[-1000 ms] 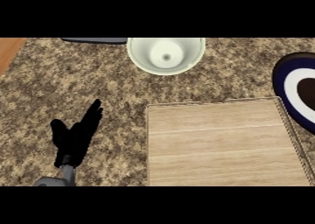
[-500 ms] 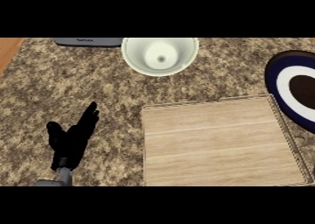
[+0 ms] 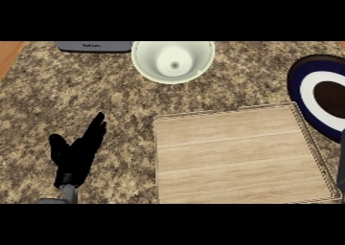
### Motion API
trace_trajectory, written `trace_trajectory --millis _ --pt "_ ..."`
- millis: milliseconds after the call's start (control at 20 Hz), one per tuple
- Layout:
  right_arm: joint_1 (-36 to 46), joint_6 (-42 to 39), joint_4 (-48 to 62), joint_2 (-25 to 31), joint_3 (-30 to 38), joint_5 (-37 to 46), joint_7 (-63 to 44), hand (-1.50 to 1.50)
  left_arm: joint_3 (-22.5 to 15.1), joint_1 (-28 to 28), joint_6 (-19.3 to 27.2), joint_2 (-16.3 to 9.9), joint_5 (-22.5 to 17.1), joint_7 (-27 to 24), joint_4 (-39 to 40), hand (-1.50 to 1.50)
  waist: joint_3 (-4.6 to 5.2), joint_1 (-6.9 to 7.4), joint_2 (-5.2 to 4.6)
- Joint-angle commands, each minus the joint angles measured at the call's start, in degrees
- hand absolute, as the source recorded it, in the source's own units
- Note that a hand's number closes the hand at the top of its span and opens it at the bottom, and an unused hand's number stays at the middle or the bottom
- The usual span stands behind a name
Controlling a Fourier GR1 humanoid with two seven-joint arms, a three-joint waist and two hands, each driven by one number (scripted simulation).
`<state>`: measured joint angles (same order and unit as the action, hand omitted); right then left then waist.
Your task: Pick the cupcake from the tray and place it in the plate
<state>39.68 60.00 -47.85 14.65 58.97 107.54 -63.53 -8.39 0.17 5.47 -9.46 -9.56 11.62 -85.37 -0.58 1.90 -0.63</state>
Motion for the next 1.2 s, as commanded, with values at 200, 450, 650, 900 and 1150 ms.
trace_trajectory --millis 200,450,650,900,1150 --pt "-1.47 24.07 4.92 1.46 -3.73 -10.74 5.95 -1.50 0.94 0.86 -1.35 -0.43 -0.53 -0.58 3.18 0.00 0.34 -0.64 -0.03" --pt "-1.91 25.42 -4.45 -1.85 -5.28 -13.23 5.92 -1.50 -0.11 0.98 -0.30 0.34 0.25 1.70 2.05 0.00 0.41 -1.02 0.27" --pt "-7.77 25.58 -12.16 -6.74 -10.15 -18.87 5.96 -1.50 -0.13 1.59 1.33 1.50 0.83 1.97 0.95 0.00 0.40 -1.36 0.47" --pt "-15.85 25.70 -24.00 -14.41 -22.94 -22.90 6.08 -1.50 1.65 -0.68 0.49 0.22 -0.15 3.65 0.55 0.00 0.43 -1.41 0.63" --pt "-21.95 25.78 -27.08 -14.58 -32.97 -24.98 3.86 -1.50 1.60 0.10 -0.57 0.29 0.55 1.91 2.18 0.00 0.49 -1.22 0.58"
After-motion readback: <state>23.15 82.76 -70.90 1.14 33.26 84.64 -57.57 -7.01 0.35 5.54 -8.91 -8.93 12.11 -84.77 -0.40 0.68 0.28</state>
